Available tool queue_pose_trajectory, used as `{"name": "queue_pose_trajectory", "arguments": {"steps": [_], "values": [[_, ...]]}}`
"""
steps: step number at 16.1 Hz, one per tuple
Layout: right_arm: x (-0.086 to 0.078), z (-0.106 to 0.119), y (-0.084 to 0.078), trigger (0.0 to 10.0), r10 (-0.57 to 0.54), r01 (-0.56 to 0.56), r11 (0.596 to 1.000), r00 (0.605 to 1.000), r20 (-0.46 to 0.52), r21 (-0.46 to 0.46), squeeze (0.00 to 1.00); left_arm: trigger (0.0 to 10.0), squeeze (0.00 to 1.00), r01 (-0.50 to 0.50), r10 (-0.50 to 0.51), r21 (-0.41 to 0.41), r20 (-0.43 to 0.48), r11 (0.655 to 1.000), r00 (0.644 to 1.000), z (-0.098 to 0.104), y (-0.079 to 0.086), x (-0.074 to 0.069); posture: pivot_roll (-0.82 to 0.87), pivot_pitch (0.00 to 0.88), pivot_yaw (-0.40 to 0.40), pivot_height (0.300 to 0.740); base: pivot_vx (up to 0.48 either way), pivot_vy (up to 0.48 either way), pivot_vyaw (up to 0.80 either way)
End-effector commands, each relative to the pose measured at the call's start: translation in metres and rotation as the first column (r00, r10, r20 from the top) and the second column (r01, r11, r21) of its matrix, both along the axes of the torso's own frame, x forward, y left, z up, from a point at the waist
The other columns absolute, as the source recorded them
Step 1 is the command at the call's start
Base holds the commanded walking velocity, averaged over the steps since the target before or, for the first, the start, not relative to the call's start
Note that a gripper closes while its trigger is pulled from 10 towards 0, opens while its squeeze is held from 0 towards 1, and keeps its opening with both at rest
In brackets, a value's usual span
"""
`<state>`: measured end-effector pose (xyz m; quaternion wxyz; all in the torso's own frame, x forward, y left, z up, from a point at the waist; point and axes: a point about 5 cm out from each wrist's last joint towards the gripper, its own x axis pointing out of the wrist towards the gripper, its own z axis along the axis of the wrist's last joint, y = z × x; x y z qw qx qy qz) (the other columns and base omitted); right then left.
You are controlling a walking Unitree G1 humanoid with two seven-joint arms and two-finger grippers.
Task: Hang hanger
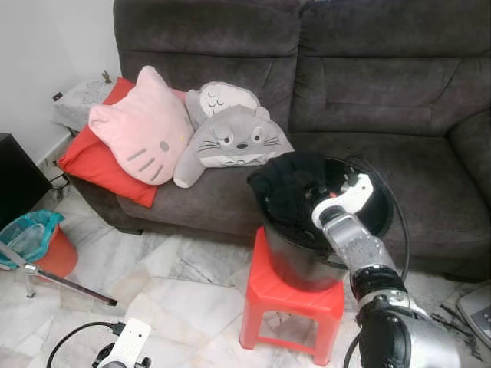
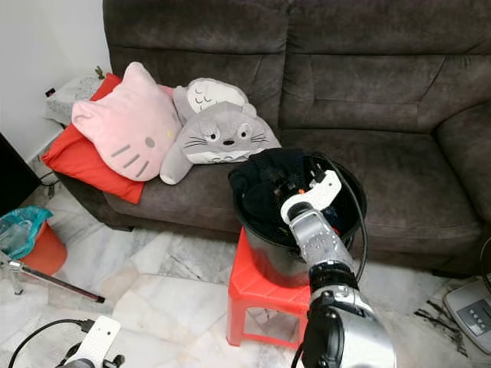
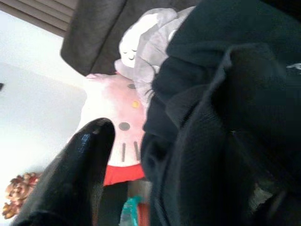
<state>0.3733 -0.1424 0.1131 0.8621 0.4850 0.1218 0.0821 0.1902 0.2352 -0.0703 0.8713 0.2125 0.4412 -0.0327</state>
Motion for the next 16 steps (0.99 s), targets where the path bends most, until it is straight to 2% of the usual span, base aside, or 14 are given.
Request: {"name": "queue_pose_trajectory", "arguments": {"steps": [1,9,16], "values": [[0.002,0.003,0.006,0.0,0.016,-0.016,1.0,1.0,0.006,0.021,0.0,10.0,0.0,0.008,-0.008,0.01,-0.021,1.0,1.0,0.0,0.006,-0.003,-0.15,0.0,0.099,0.732,0.0,0.0,0.0],[-0.002,-0.01,0.013,0.0,0.014,-0.01,0.998,0.998,-0.065,0.063,0.0,10.0,0.0,0.013,-0.013,-0.005,-0.041,1.0,0.999,-0.001,0.005,-0.005,-0.15,0.0,0.099,0.732,0.0,0.0,0.0],[-0.001,-0.009,0.014,0.0,0.011,-0.006,0.997,0.998,-0.06,0.078,0.0,10.0,0.0,0.02,-0.021,-0.013,-0.056,1.0,0.998,-0.002,0.005,-0.005,-0.15,0.0,0.1,0.732,0.0,0.0,0.0]]}}
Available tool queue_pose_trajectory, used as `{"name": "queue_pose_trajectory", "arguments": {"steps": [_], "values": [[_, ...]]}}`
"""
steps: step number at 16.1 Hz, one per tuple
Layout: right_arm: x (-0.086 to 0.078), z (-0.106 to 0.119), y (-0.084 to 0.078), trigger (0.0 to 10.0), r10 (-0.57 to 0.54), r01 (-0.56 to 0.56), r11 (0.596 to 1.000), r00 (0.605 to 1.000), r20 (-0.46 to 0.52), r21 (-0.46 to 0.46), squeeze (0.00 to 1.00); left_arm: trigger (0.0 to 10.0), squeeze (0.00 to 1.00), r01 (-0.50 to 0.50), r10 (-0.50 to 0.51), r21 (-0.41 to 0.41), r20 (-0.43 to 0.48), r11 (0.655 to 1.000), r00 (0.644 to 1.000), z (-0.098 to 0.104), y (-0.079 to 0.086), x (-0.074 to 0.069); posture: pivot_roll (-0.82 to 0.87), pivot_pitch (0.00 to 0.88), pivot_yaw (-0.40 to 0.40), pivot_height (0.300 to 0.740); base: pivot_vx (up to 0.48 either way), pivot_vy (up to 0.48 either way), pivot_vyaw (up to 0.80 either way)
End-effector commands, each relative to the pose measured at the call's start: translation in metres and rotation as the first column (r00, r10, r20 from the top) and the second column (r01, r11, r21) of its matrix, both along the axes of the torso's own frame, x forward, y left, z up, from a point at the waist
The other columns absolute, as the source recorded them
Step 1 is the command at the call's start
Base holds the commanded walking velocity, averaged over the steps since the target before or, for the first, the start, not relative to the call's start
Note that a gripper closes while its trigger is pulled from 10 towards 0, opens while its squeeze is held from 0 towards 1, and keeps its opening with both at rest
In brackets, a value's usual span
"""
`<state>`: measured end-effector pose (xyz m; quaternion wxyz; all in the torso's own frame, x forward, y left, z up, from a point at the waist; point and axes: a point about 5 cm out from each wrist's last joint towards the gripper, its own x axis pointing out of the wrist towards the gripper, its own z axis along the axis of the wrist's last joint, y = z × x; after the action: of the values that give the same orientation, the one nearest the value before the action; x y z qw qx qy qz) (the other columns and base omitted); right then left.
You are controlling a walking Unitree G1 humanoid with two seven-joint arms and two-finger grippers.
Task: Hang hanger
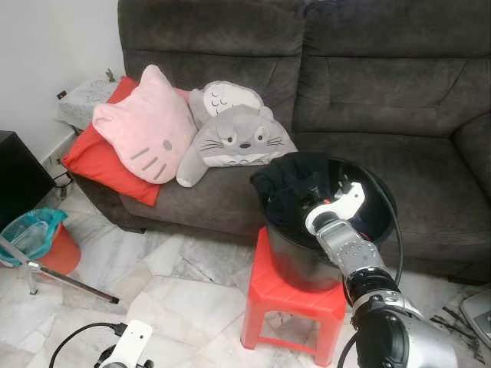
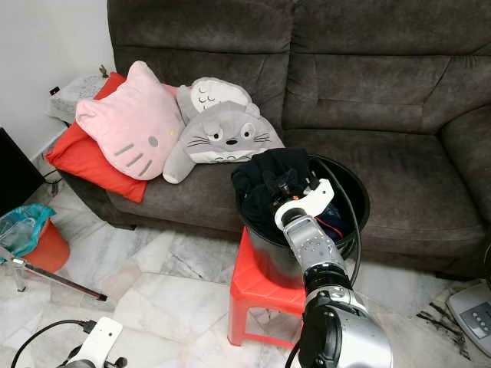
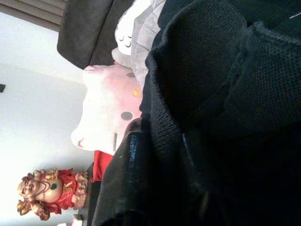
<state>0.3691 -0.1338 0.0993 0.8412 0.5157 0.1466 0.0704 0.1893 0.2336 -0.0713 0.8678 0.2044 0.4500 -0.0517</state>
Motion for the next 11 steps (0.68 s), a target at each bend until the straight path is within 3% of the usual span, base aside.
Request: {"name": "queue_pose_trajectory", "arguments": {"steps": [1,7,11], "values": [[0.0033,0.0053,0.006,0.0,0.008,-0.008,1.0,1.0,0.004,0.015,0.0,10.0,0.0,0.002,-0.001,0.014,-0.034,1.0,0.999,-0.0008,0.0066,-0.0041,-0.15,0.0,0.099,0.732,0.0,0.0,0.0],[0.0021,0.0031,0.0069,0.0,0.01,-0.01,1.0,1.0,-0.004,0.001,0.0,10.0,0.0,0.001,-0.001,0.008,-0.041,1.0,0.999,-0.0017,0.0054,-0.0049,-0.15,0.0,0.093,0.732,0.0,0.0,0.0],[0.0015,0.0046,0.004,0.0,-0.002,0.002,0.998,1.0,0.007,-0.061,0.0,10.0,0.0,-0.004,0.004,0.008,-0.039,1.0,0.999,-0.0019,0.005,-0.0052,-0.16,0.0,0.091,0.732,0.0,0.0,0.0]]}}
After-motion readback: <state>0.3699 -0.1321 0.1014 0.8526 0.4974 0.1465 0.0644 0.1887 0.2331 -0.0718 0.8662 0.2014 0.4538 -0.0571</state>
